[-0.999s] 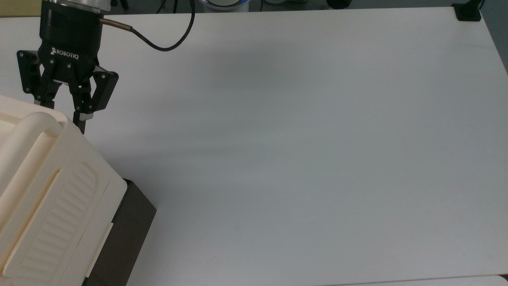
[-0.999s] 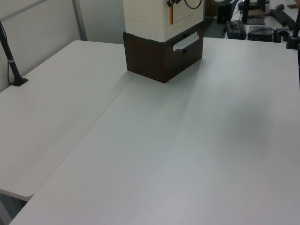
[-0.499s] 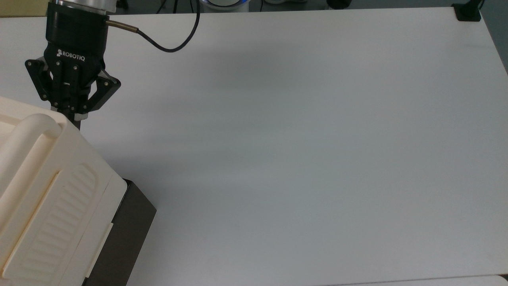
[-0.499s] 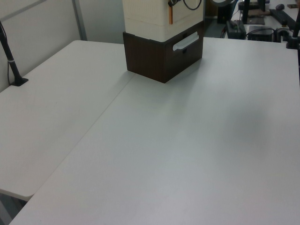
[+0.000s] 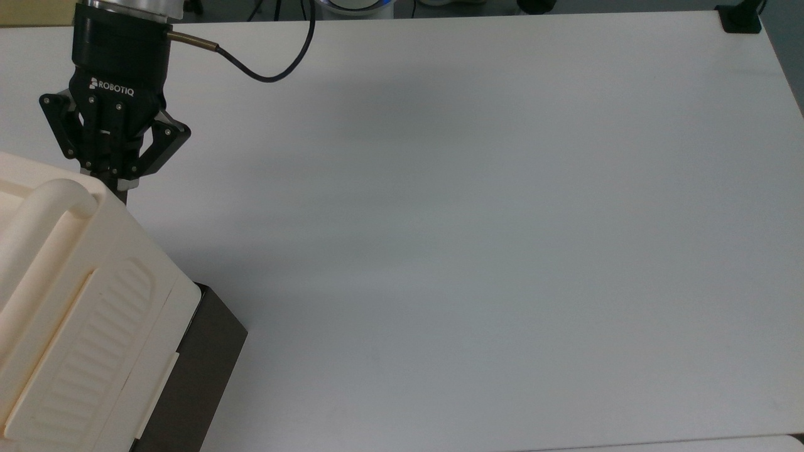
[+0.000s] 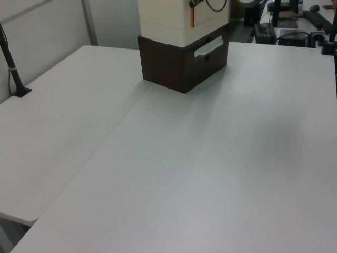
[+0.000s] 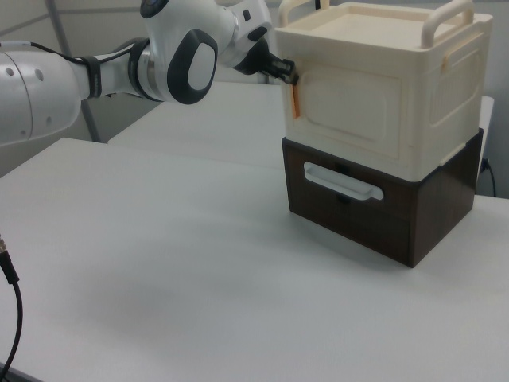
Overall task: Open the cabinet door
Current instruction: 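Close the gripper on the orange handle strip of the door, then pull the door edge outward, swinging the door open on its hinge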
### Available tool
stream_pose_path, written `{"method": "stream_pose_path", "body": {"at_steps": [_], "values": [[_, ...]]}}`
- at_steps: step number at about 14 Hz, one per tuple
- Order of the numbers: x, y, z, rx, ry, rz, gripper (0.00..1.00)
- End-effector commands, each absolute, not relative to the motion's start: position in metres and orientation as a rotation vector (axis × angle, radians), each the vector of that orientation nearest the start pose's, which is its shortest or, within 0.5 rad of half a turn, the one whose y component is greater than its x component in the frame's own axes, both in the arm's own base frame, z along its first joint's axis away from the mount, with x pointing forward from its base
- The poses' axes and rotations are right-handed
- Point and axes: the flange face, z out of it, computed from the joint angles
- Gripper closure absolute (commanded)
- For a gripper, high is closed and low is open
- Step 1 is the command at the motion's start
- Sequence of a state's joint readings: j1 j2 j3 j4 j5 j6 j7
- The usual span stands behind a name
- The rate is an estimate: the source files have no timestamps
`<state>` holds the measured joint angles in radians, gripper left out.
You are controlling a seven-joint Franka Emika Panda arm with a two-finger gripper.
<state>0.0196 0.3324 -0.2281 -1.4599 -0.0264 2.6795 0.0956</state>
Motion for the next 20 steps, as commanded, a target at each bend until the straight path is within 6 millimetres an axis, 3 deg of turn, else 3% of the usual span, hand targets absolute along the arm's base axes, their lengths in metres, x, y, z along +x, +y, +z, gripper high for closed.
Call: {"method": "stream_pose_path", "body": {"at_steps": [1, 6, 13, 14, 15, 16, 18, 20], "values": [[0.685, -0.135, 0.598, -2.98, 0.37, -1.355, 0.93], [0.666, -0.144, 0.604, -3.037, 0.371, -1.219, 0.93], [0.655, -0.152, 0.604, -3.093, 0.368, -1.065, 0.93], [0.65, -0.156, 0.605, -3.117, 0.343, -1.015, 0.89], [0.642, -0.168, 0.603, -3.145, 0.309, -0.951, 0.77], [0.635, -0.172, 0.606, -3.151, 0.294, -0.916, 0.71], [0.619, -0.18, 0.614, -3.148, 0.255, -0.809, 0.43], [0.604, -0.189, 0.619, -3.156, 0.193, -0.713, 0.26]]}}
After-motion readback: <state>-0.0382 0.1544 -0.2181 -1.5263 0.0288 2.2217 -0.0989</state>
